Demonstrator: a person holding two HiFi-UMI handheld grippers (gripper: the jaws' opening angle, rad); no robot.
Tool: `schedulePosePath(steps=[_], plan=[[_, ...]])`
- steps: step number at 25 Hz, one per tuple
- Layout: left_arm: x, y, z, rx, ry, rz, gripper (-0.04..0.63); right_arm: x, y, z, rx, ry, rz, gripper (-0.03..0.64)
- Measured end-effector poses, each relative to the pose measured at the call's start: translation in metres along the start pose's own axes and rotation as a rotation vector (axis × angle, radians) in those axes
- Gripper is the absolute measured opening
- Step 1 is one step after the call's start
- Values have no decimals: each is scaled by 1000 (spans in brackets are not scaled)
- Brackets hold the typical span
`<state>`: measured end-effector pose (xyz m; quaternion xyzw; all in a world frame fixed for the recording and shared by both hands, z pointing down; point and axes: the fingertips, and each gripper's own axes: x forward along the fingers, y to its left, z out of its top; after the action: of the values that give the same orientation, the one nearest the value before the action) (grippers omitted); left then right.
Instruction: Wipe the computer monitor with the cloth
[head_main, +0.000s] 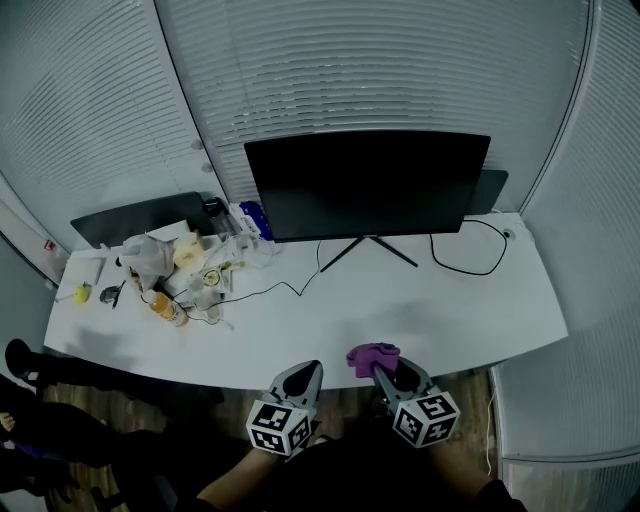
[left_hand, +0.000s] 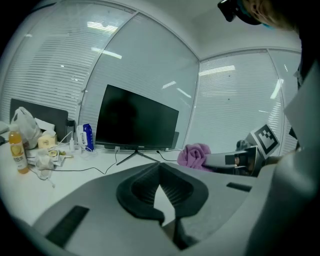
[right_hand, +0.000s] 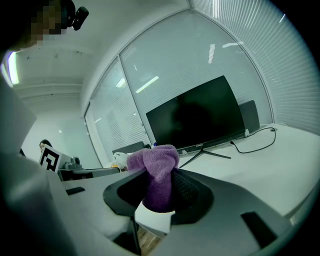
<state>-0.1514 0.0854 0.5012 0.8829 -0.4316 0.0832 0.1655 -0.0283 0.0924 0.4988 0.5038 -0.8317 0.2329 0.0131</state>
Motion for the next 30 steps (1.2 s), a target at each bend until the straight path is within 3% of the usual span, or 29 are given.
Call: schedulePosePath(steps=[12, 30], plan=[[-34, -5, -26, -2, 27, -23, 5, -18, 35, -33, 0, 20, 5, 143], [-64, 23, -33, -54, 3, 34, 5, 7, 73, -51, -23, 103, 82, 143]])
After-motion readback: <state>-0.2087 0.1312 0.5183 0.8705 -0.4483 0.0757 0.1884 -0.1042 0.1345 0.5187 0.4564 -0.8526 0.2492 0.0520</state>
